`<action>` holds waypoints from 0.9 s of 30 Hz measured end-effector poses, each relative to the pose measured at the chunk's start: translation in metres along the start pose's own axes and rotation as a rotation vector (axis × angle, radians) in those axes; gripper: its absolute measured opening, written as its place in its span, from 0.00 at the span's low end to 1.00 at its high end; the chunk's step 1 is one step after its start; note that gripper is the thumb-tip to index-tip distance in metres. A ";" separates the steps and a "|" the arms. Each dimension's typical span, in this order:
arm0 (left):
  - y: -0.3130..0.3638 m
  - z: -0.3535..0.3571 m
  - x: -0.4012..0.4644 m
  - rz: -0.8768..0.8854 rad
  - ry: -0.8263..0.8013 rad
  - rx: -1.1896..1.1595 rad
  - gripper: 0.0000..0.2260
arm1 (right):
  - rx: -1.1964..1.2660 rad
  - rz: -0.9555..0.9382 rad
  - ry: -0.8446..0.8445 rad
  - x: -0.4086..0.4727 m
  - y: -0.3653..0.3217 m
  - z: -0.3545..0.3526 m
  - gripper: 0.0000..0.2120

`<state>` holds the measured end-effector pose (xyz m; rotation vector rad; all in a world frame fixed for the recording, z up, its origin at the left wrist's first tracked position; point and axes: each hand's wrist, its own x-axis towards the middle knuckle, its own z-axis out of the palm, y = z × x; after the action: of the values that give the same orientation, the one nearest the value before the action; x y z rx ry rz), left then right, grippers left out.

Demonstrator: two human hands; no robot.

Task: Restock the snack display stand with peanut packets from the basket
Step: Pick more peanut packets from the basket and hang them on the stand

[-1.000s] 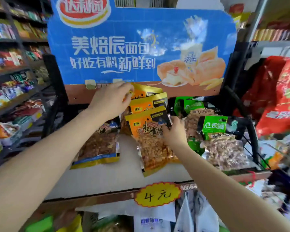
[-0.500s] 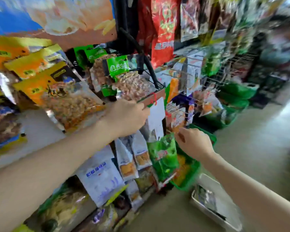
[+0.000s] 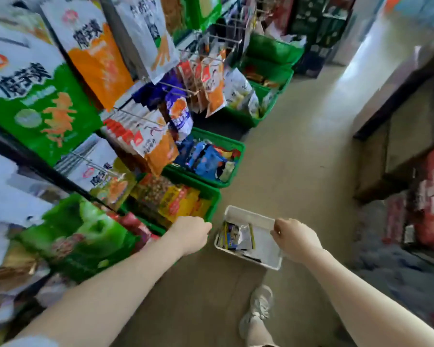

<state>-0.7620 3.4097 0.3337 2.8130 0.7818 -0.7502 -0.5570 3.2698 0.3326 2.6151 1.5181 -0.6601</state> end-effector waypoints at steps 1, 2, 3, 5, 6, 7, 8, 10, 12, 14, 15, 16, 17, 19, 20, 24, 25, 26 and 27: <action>0.011 0.009 0.024 -0.012 -0.056 -0.025 0.11 | -0.001 0.017 -0.037 0.013 0.021 0.006 0.13; 0.021 0.020 0.049 -0.023 -0.108 -0.048 0.11 | -0.002 0.027 -0.075 0.026 0.041 0.015 0.14; 0.029 0.033 0.073 -0.036 -0.150 -0.069 0.12 | -0.003 0.027 -0.117 0.040 0.060 0.027 0.14; 0.042 0.063 0.119 -0.062 -0.218 -0.125 0.12 | 0.009 0.023 -0.202 0.068 0.092 0.058 0.14; 0.047 0.081 0.141 -0.076 -0.245 -0.155 0.12 | 0.025 0.021 -0.243 0.082 0.106 0.078 0.14; 0.052 0.099 0.162 -0.090 -0.268 -0.181 0.12 | 0.046 0.020 -0.285 0.095 0.117 0.101 0.14; 0.054 0.119 0.182 -0.103 -0.293 -0.204 0.11 | 0.070 0.021 -0.329 0.107 0.127 0.126 0.13; 0.056 0.162 0.222 -0.120 -0.342 -0.237 0.12 | 0.119 0.040 -0.416 0.130 0.139 0.183 0.11; 0.056 0.208 0.263 -0.107 -0.376 -0.224 0.12 | 0.135 0.058 -0.477 0.154 0.145 0.242 0.10; 0.057 0.254 0.301 -0.076 -0.400 -0.182 0.11 | 0.151 0.060 -0.508 0.175 0.147 0.301 0.08; 0.057 0.274 0.318 -0.061 -0.412 -0.166 0.12 | 0.154 0.051 -0.515 0.185 0.146 0.327 0.09; 0.057 0.294 0.333 -0.049 -0.417 -0.160 0.12 | 0.145 0.031 -0.516 0.195 0.144 0.353 0.09; 0.058 0.312 0.346 -0.037 -0.410 -0.158 0.12 | 0.131 0.008 -0.513 0.204 0.141 0.378 0.11; 0.056 0.345 0.370 0.002 -0.375 -0.119 0.13 | 0.099 -0.037 -0.520 0.221 0.136 0.420 0.17; 0.054 0.358 0.380 0.035 -0.345 -0.074 0.13 | 0.079 -0.051 -0.523 0.228 0.133 0.436 0.18; 0.049 0.397 0.416 0.128 -0.253 0.043 0.16 | 0.066 -0.109 -0.510 0.243 0.138 0.482 0.14; 0.048 0.403 0.426 0.124 -0.233 0.038 0.17 | 0.081 -0.134 -0.477 0.245 0.142 0.486 0.12; 0.048 0.409 0.436 0.124 -0.208 0.034 0.18 | 0.091 -0.158 -0.448 0.249 0.146 0.486 0.08; 0.047 0.414 0.446 0.129 -0.184 0.036 0.19 | 0.082 -0.152 -0.430 0.252 0.150 0.485 0.06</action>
<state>-0.5845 3.4677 -0.2473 2.7430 0.5563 -0.9921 -0.4867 3.2782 -0.2297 2.2198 1.5800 -1.2269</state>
